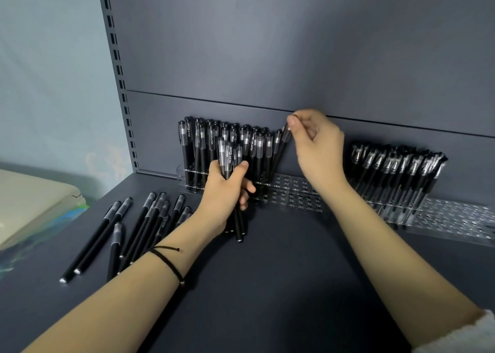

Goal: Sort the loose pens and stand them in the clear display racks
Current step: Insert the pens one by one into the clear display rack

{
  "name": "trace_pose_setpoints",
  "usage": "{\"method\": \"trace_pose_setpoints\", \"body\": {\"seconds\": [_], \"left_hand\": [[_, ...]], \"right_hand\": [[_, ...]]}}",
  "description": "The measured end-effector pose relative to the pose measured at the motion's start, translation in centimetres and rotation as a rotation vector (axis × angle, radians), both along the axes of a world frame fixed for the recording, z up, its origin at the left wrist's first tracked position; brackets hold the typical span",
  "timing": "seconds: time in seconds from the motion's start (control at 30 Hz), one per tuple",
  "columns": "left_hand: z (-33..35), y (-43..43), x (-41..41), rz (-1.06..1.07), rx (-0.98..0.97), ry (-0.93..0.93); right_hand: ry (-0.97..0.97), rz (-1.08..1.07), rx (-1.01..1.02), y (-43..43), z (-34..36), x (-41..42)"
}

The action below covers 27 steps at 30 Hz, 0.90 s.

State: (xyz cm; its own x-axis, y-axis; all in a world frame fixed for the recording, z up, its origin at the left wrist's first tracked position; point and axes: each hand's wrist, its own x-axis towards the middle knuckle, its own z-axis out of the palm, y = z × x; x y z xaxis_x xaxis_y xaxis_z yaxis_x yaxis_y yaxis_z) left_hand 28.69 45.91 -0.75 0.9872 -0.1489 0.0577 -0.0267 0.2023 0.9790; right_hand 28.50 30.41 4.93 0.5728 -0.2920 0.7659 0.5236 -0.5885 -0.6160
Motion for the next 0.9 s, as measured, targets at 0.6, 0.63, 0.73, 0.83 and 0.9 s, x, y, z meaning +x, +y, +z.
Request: {"method": "trace_pose_setpoints", "body": {"seconds": [0.6, 0.63, 0.73, 0.83, 0.9], "left_hand": [[0.6, 0.3, -0.9, -0.179, -0.25, 0.027], [0.7, 0.3, -0.9, -0.191, -0.257, 0.028], [0.7, 0.4, -1.0, -0.202, -0.271, 0.023], [0.8, 0.4, -0.9, -0.212, -0.27, -0.003], [0.8, 0.5, -0.9, -0.238, -0.27, -0.01]], "right_hand": [[0.318, 0.143, -0.202, 0.1, 0.2, -0.6], [0.357, 0.217, -0.193, 0.2, 0.4, -0.9], [0.428, 0.378, -0.147, 0.3, 1.0, -1.4], [0.473, 0.477, -0.135, 0.2, 0.9, -1.4], [0.472, 0.492, -0.08, 0.4, 0.9, -1.4]]}}
